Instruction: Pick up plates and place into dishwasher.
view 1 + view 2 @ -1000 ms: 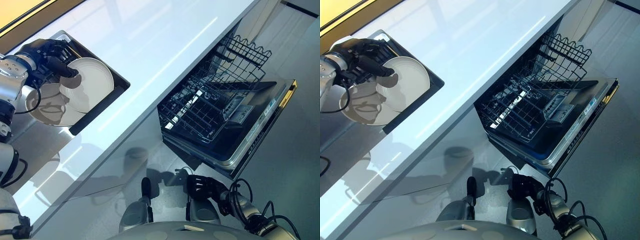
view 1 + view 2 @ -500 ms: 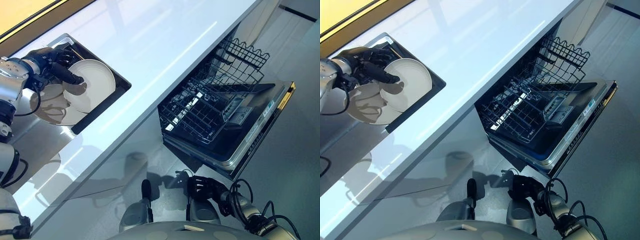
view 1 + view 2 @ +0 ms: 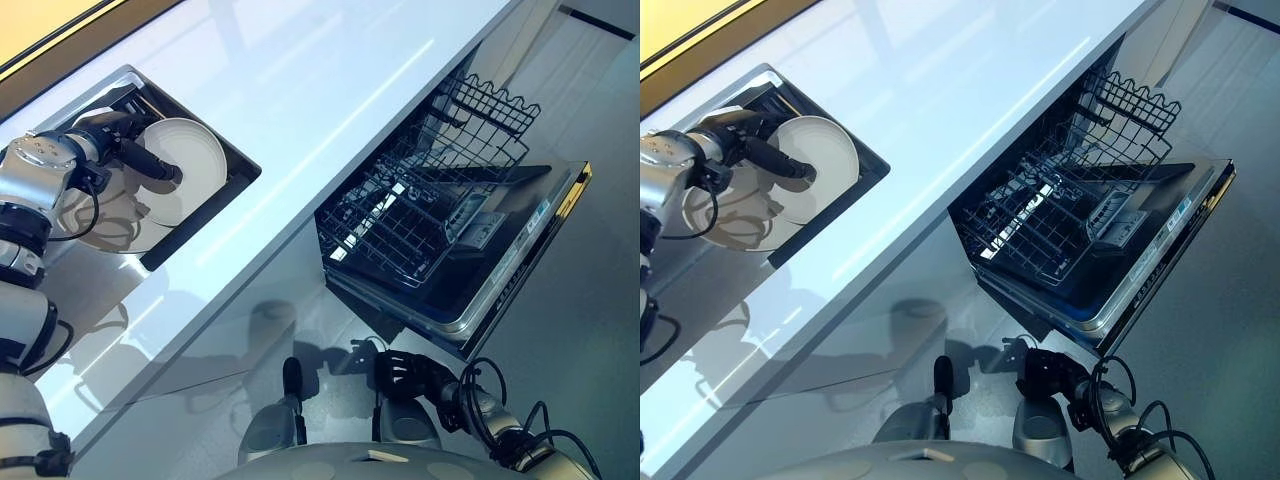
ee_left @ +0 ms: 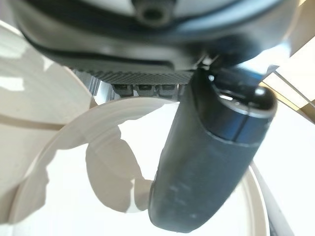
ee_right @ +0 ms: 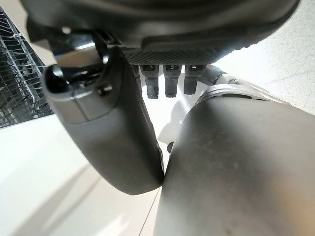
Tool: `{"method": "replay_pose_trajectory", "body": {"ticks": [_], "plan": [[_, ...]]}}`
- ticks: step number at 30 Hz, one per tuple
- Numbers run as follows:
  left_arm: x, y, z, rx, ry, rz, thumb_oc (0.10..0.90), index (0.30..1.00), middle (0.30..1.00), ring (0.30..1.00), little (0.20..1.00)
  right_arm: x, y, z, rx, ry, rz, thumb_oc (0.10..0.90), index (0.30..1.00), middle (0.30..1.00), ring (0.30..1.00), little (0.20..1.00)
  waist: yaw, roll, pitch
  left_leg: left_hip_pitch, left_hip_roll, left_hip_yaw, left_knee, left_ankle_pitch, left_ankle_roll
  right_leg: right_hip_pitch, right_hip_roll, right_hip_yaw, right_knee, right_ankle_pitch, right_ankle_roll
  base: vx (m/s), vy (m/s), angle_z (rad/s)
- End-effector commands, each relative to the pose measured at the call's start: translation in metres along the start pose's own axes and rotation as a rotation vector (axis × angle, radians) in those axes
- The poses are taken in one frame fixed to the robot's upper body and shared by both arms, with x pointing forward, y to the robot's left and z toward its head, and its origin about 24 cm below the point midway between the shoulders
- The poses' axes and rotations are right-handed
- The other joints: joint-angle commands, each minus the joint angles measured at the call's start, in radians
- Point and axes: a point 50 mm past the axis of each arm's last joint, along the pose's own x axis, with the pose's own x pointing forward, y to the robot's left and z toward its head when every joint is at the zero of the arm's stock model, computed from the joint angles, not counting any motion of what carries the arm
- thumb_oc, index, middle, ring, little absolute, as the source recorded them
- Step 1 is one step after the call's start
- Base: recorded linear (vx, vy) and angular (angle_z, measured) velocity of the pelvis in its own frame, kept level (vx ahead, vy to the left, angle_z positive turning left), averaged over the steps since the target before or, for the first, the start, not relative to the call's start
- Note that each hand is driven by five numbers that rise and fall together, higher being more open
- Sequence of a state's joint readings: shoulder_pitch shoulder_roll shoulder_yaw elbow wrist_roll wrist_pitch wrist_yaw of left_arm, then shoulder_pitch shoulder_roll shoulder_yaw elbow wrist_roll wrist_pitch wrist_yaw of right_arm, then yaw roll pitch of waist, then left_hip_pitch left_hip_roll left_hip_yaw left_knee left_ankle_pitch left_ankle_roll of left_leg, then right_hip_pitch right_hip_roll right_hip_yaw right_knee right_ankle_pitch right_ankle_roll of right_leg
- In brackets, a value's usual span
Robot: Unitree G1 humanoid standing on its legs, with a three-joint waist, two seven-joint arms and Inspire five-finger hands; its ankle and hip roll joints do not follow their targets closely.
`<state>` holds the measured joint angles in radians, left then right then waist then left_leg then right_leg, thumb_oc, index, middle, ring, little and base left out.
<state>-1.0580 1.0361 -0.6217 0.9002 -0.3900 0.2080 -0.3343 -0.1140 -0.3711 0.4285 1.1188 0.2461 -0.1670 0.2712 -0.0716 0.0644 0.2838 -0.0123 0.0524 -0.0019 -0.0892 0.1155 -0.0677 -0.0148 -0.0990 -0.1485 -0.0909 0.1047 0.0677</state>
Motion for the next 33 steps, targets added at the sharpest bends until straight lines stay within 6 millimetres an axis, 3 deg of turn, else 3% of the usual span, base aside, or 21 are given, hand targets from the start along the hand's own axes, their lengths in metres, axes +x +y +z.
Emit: {"method": "replay_pose_trajectory", "body": {"ticks": [1, 8, 9, 10, 21, 33], "plan": [[-0.020, 0.053, 0.028, -0.042, -0.137, 0.220, 0.800, 0.900, 0.900, 0.900, 0.900, -0.009, -0.008, -0.011, -0.040, 0.016, 0.013, 0.800, 0.900, 0.900, 0.900, 0.900, -0.015, -0.022, 0.015, -0.008, -0.099, 0.062, 0.002, -0.051, 0.058, -0.021, 0.020, 0.041, 0.011, 0.013, 0.037, 0.00, 0.000, 0.00], [-0.018, 0.050, 0.025, -0.055, -0.124, 0.208, 0.800, 0.900, 0.900, 0.900, 0.900, -0.007, -0.009, -0.005, -0.043, -0.005, 0.008, 0.800, 0.900, 0.900, 0.900, 0.900, -0.016, -0.030, 0.031, -0.019, -0.099, 0.065, 0.002, -0.047, 0.059, -0.036, 0.018, 0.043, 0.015, 0.018, 0.037, -0.01, 0.005, -0.01], [-0.018, 0.049, 0.026, -0.055, -0.128, 0.210, 0.372, 0.533, 0.533, 0.533, 0.472, -0.007, -0.010, -0.004, -0.043, -0.009, 0.008, 0.800, 0.900, 0.900, 0.900, 0.900, -0.015, -0.030, 0.035, -0.020, -0.099, 0.065, 0.002, -0.046, 0.059, -0.038, 0.016, 0.043, 0.016, 0.019, 0.038, -0.03, 0.004, 0.04], [-0.018, 0.049, 0.028, -0.058, -0.134, 0.213, 0.100, 0.300, 0.300, 0.300, 0.200, -0.007, -0.010, -0.003, -0.045, -0.011, 0.008, 0.800, 0.900, 0.900, 0.900, 0.900, -0.015, -0.031, 0.037, -0.020, -0.100, 0.063, 0.002, -0.046, 0.060, -0.038, 0.016, 0.043, 0.017, 0.019, 0.038, -0.03, 0.003, 0.05], [-0.022, 0.055, 0.034, -0.069, -0.175, 0.251, 0.100, 0.300, 0.300, 0.300, 0.200, -0.007, -0.008, -0.007, -0.041, 0.009, 0.004, 0.800, 0.900, 0.900, 0.900, 0.900, -0.010, -0.023, 0.015, -0.006, -0.108, 0.052, 0.002, -0.050, 0.058, -0.024, 0.010, 0.027, 0.016, 0.018, 0.039, 0.00, 0.000, 0.00], [-0.029, 0.065, 0.042, -0.098, -0.219, 0.286, 0.100, 0.300, 0.300, 0.300, 0.200, -0.009, -0.001, -0.015, -0.032, 0.017, 0.045, 0.800, 0.900, 0.900, 0.900, 0.900, -0.005, -0.015, -0.050, 0.038, -0.107, 0.042, 0.002, -0.066, 0.053, 0.026, 0.016, 0.024, 0.010, 0.001, 0.038, 0.03, -0.029, 0.02]]}}
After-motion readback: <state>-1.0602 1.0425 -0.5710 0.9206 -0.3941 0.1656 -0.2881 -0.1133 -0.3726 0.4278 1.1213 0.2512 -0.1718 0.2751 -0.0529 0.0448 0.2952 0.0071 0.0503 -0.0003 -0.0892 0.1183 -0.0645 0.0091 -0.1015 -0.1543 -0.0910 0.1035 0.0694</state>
